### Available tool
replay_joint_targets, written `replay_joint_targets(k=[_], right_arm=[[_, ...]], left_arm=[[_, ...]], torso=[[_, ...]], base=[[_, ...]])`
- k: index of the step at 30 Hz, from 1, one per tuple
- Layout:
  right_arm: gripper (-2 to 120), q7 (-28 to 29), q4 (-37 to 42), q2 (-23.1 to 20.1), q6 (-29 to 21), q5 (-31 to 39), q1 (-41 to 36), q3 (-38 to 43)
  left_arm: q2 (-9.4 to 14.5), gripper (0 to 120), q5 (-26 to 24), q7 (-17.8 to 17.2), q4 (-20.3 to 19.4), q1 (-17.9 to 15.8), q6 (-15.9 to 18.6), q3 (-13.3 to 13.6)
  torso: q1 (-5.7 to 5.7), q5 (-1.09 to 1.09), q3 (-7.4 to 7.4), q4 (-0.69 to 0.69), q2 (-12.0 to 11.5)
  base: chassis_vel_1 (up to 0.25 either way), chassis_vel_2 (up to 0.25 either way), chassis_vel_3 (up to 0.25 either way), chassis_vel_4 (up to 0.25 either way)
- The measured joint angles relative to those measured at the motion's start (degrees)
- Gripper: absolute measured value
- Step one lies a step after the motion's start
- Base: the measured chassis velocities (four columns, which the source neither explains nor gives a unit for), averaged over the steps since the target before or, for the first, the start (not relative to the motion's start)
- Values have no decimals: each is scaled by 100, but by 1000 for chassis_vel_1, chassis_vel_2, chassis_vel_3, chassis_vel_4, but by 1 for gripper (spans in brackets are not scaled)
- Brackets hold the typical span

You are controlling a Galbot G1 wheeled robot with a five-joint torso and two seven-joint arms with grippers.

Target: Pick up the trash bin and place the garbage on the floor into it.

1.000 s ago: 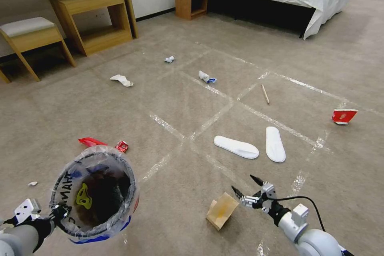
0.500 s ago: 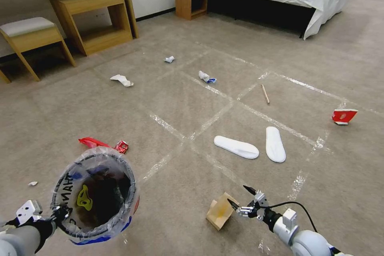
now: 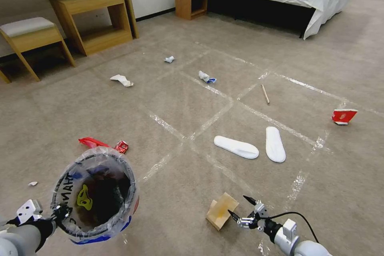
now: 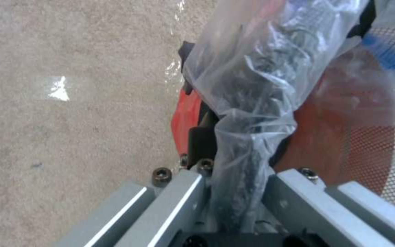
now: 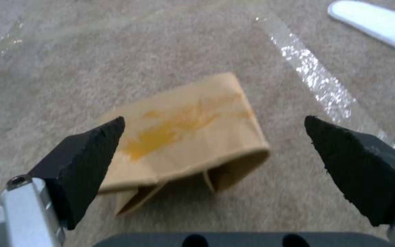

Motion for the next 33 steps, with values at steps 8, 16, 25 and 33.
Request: replay_joint_targets(k=[8, 16, 25, 33], right_arm=[[100, -30, -162, 169, 52, -40, 17, -13], [100, -29, -329, 401, 52, -36, 120, -137], [100, -31, -541, 609, 72, -27, 261, -262], [100, -66, -706, 679, 139, -7, 313, -217]], left_arm=[[-26, 0, 24, 0, -8, 9, 0, 23], [-69, 0, 47, 1, -29, 34, 0, 44], [-83, 0, 68, 7, -46, 43, 0, 63], [-66, 0, 71, 9, -50, 67, 0, 55]], torso=[[0, 0, 0, 0, 0], [0, 0, 0, 0, 0], [0, 0, 0, 0, 0], [0, 1, 0, 1, 0]], base=[[0, 0, 0, 0], [0, 0, 0, 0], [0, 0, 0, 0], [0, 0, 0, 0]])
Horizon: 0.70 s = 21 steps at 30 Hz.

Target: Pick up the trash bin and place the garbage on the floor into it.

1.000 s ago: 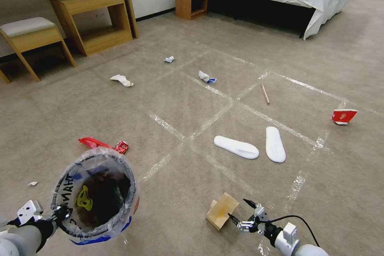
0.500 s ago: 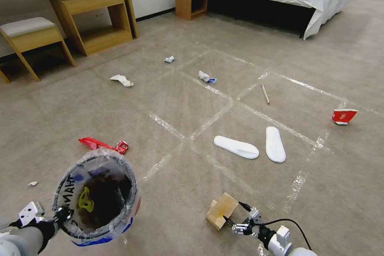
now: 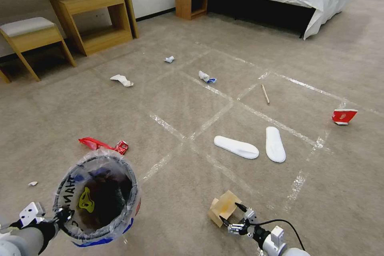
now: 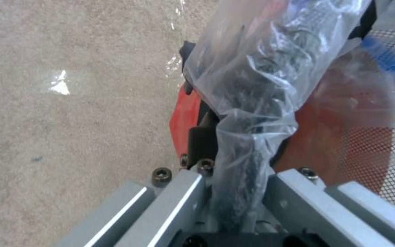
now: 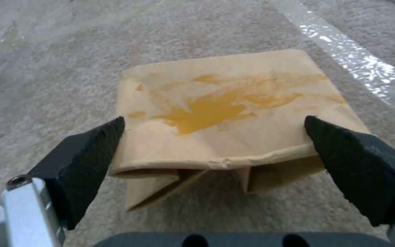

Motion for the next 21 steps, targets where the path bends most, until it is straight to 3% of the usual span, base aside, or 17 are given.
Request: replay_joint_targets(k=[21], right_arm=[[100, -19, 399, -354, 48, 113, -258, 698]], left_arm=[[19, 0, 53, 6, 32, -87, 0, 127]], torso=[[0, -1, 0, -1, 0]], base=[[0, 0, 0, 0]])
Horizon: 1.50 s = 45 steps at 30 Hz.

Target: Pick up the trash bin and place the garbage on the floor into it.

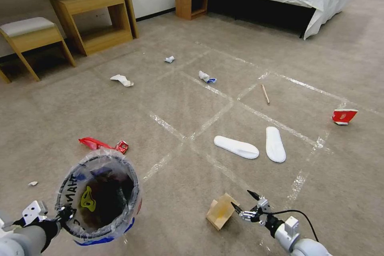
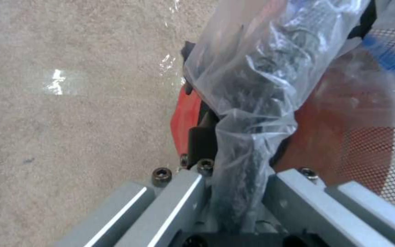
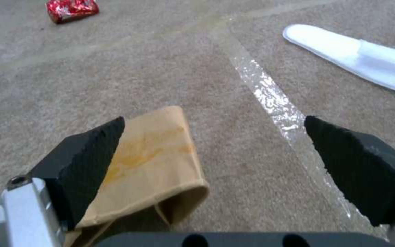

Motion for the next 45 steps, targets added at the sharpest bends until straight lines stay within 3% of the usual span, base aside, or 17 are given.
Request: replay_joint_targets(k=[45], right_arm=[[100, -67, -772, 773, -10, 210, 303, -542]], left_arm=[[22, 0, 51, 1, 6, 30, 0, -33]], torso=[[0, 0, 0, 1, 0]], base=[[0, 0, 0, 0]])
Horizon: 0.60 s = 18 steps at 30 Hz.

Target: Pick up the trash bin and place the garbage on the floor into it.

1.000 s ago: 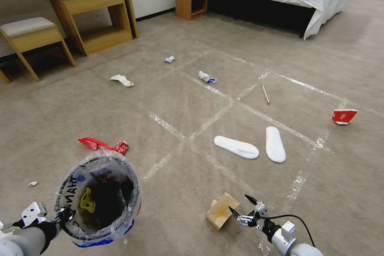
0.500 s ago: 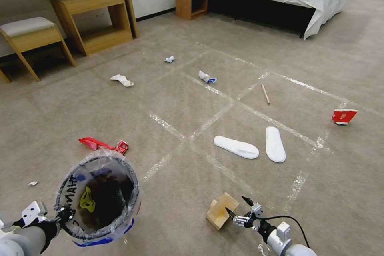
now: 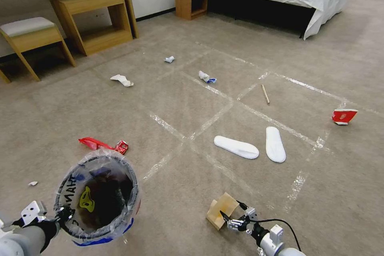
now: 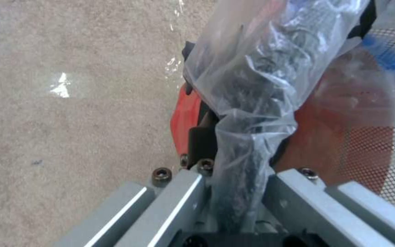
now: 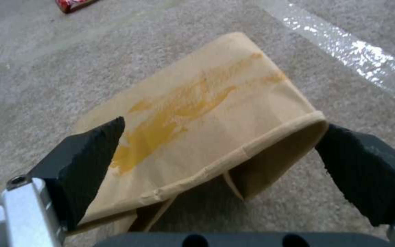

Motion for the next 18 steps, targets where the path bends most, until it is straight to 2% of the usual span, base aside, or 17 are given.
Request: replay_joint_targets(k=[18], right_arm=[[100, -201, -299, 174, 55, 193, 251, -255]], left_arm=[[58, 0, 3, 0, -19, 54, 0, -40]], torso=[[0, 0, 0, 0, 0]], base=[[0, 0, 0, 0]])
